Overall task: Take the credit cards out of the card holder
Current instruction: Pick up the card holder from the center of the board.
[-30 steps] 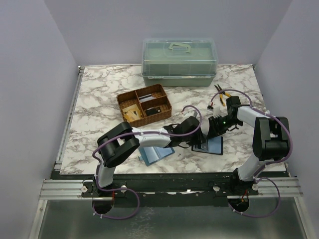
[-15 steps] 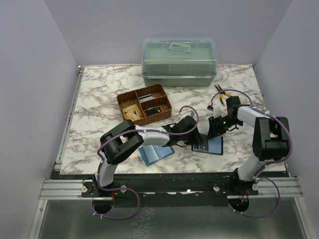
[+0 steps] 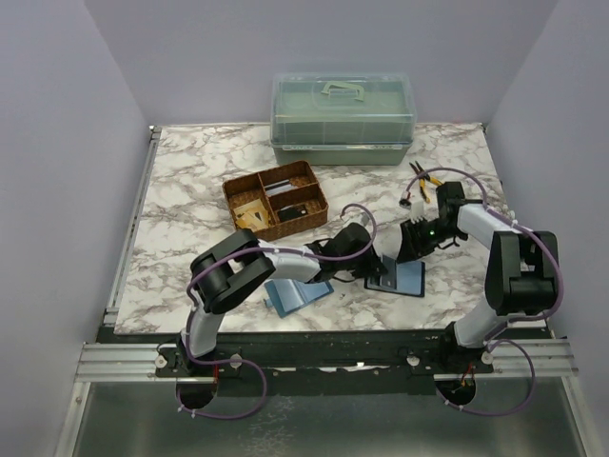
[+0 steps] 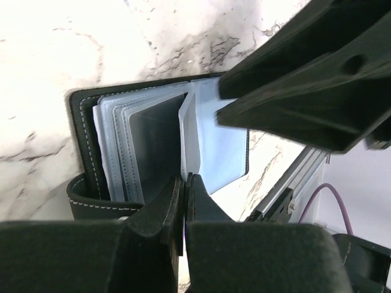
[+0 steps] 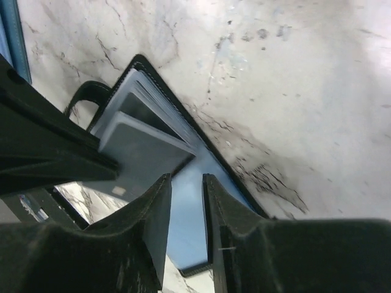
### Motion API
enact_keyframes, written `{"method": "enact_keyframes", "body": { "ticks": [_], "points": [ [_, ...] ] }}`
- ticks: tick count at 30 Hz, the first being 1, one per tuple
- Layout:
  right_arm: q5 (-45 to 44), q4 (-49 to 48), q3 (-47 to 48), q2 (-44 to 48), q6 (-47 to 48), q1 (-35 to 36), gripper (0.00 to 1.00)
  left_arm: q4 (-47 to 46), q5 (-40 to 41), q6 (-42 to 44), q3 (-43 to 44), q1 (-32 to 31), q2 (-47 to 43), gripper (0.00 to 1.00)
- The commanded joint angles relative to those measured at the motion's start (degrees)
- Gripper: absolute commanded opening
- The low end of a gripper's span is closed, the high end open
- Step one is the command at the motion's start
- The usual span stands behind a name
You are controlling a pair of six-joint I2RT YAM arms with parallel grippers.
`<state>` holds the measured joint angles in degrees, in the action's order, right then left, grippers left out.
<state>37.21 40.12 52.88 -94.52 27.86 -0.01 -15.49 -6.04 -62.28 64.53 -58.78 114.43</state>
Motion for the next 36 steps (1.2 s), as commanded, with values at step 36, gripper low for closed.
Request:
{"method": "enact_keyframes", "body": {
  "ticks": [36],
  "points": [
    [39.7, 3.5, 3.0, 6.0, -2.2, -6.8, 0.4, -53.6, 1.1, 2.9, -23.8, 4.1, -12.7, 0.0]
  ]
}}
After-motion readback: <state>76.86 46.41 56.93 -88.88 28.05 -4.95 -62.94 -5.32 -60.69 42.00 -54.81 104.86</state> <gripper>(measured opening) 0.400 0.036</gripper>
